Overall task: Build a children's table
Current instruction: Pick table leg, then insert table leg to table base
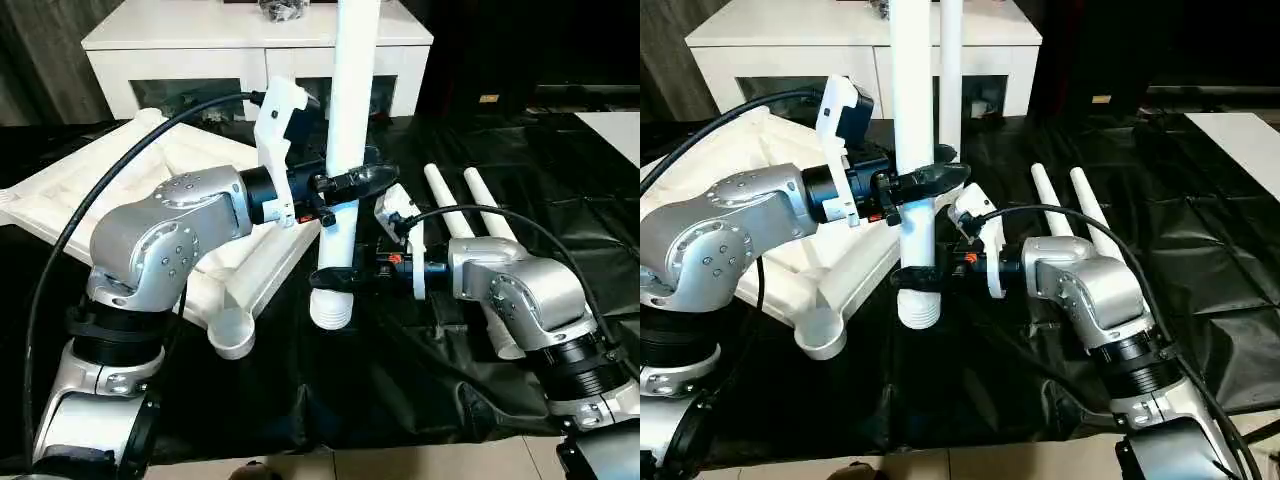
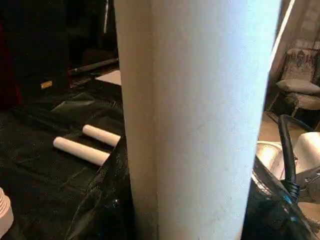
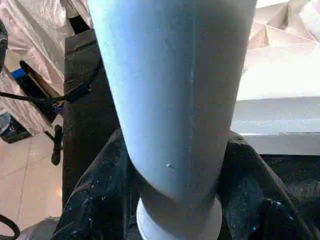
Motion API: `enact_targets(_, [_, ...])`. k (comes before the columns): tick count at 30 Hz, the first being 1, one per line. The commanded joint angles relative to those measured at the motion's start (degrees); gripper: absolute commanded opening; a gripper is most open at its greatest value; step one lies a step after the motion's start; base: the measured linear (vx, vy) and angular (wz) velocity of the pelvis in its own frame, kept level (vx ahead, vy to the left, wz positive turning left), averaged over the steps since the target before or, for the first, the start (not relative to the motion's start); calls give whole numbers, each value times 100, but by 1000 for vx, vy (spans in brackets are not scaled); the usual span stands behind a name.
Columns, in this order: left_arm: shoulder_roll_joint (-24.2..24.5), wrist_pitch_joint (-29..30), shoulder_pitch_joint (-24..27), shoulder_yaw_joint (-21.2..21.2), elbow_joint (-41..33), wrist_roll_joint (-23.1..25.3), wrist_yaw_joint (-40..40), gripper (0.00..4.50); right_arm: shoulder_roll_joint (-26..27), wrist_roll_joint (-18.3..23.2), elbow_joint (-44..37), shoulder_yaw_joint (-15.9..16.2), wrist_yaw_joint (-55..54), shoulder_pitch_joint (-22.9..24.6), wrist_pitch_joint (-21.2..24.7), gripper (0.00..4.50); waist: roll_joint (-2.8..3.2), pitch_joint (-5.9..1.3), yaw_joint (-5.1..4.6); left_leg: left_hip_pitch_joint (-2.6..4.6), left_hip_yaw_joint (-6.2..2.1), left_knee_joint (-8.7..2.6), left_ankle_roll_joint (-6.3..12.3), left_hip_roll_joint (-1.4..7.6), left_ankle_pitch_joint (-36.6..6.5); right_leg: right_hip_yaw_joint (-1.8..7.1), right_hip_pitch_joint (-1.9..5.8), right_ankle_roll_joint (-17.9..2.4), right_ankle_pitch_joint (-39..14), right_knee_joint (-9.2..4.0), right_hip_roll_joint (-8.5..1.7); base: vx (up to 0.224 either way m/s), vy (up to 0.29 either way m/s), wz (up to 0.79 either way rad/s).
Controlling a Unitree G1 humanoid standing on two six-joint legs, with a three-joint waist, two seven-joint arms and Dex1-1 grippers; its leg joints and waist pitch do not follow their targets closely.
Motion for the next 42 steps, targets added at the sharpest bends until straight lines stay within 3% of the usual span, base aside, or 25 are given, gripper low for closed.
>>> enact_targets(1, [82,-5,-87,43,92,130,56,249,-2,-23,43,-137,-73,-61,-13,191,-75,-424,-10,156,-12,-339,-64,195,-693,145,222,-1320,30,-396,-334,0,0,0])
enact_targets(7, [395,-174,159,219,278,161,-240,276,103,-82,151,-434,-498,28,-95,188,-54,-435,-11,161,-17,-338,-107,189,-635,142,214,-1325,138,-383,-330,0,0,0])
enact_targets(8, [514,-297,234,230,348,244,-344,287,156,-134,231,-521,-676,34,-171,187,-55,-437,-11,155,-18,-341,-116,181,-626,140,213,-1313,120,-389,-331,0,0,0])
enact_targets(9, [771,-621,393,216,513,433,-625,301,274,-187,403,-727,-1030,31,-286,186,-13,-434,-28,160,-17,-350,-177,180,-687,137,194,-1278,53,-392,-327,0,0,0])
enact_targets(11, [933,-834,509,238,650,491,-882,304,315,-180,469,-809,-1121,30,-341,186,-11,-441,-50,175,-16,-360,-242,175,-790,137,198,-1231,-21,-392,-317,0,0,0])
enact_targets(12, [1234,-1182,637,62,770,759,-1198,305,337,-197,493,-852,-1195,42,-407,186,45,-442,-58,187,-27,-368,-302,179,-848,131,191,-1219,4,-376,-311,0,0,0])
enact_targets(14, [1566,-1502,738,-177,908,1089,-1437,306,340,-225,489,-868,-1241,69,-489,186,48,-435,-59,196,-49,-393,-303,192,-999,130,178,-1143,-111,-424,-318,0,0,0])
enact_targets(15, [1929,-1746,801,-494,1077,1485,-1586,306,340,-267,472,-878,-1292,105,-580,186,51,-436,-76,207,-41,-401,-343,193,-1072,134,176,-1112,-109,-398,-312,0,0,0])
enact_targets(16, [2700,-2169,864,-1166,1499,2239,-1988,306,295,-303,346,-848,-1272,216,-628,186,108,-428,-69,206,-61,-410,-347,195,-1157,137,164,-1049,-193,-409,-320,0,0,0])
enact_targets(18, [3015,-2287,881,-1417,1682,2486,-2209,306,262,-319,269,-813,-1233,271,-635,186,91,-416,-87,213,-56,-438,-368,194,-1283,152,153,-871,-333,-412,-308,0,0,0])
enact_targets(19, [3126,-2370,895,-1484,1775,2583,-2348,306,263,-337,238,-806,-1224,296,-640,186,91,-418,-99,216,-55,-438,-410,194,-1255,149,152,-886,-267,-402,-309,0,0,0])
enact_targets(20, [3188,-2326,876,-1461,1805,2551,-2497,306,257,-324,182,-797,-1185,339,-621,186,161,-431,-106,236,-62,-436,-496,200,-1234,138,139,-992,-151,-381,-320,0,0,0])
enact_targets(21, [3284,-2312,848,-1422,1860,2539,-2798,306,249,-293,94,-787,-1140,410,-592,186,182,-432,-103,264,-49,-434,-563,210,-1324,129,105,-1146,-68,-377,-320,0,0,0])
enact_targets(22, [3328,-2362,824,-1459,1919,2606,-2844,306,237,-287,68,-774,-1119,428,-582,186,166,-431,-84,259,-46,-439,-591,212,-1404,125,118,-1264,-24,-364,-327,0,0,0])
enact_targets(23, [3373,-2414,800,-1498,1981,2676,-2892,306,225,-280,41,-760,-1097,447,-571,186,188,-427,-73,260,-48,-441,-594,209,-1461,125,115,-1285,-33,-367,-325,0,0,0])
enact_targets(24, [3443,-2617,757,-1589,2172,2874,-2999,306,195,-264,-11,-728,-1055,484,-559,186,166,-414,-78,251,-49,-449,-591,205,-1569,126,127,-1305,-70,-368,-329,0,0,0])
enact_targets(26, [3547,-3010,637,-1833,2574,3241,-3204,306,138,-229,-114,-660,-967,557,-541,185,185,-411,-69,250,-56,-450,-570,202,-1647,144,142,-1247,-218,-386,-353,0,0,0])
enact_targets(28, [3576,-3151,582,-1940,2721,3339,-3280,306,119,-222,-145,-635,-942,582,-543,185,165,-412,-94,245,-58,-459,-581,205,-1699,149,152,-1254,-309,-386,-363,0,0,0])
enact_targets(30, [3639,-3302,439,-2239,3103,3637,-3626,306,73,-229,-244,-578,-870,666,-530,185,228,-414,-90,266,-56,-454,-588,209,-1722,151,120,-1297,-325,-399,-363,0,0,0])
enact_targets(31, [3643,-3308,434,-2254,3120,3657,-3643,306,71,-231,-249,-575,-866,670,-530,185,207,-413,-98,255,-57,-456,-587,210,-1704,154,135,-1299,-275,-398,-359,0,0,0])
enact_targets(32, [3678,-3475,399,-2426,3319,3995,-3723,306,43,-252,-306,-540,-809,717,-523,185,213,-423,-99,248,-63,-455,-571,213,-1627,148,147,-1317,-119,-386,-359,0,0,0])
enact_targets(34, [3692,-3540,393,-2501,3388,4117,-3745,306,32,-257,-330,-523,-790,732,-519,185,225,-430,-113,248,-65,-451,-562,217,-1610,141,147,-1362,4,-362,-368,0,0,0])
enact_targets(42, [3210,-4322,293,-2720,4184,4618,-3474,306,9,-257,-443,-469,-793,828,-507,185,246,-431,-96,252,-66,-439,-542,231,-1711,146,156,-1521,17,-365,-394,0,0,0])
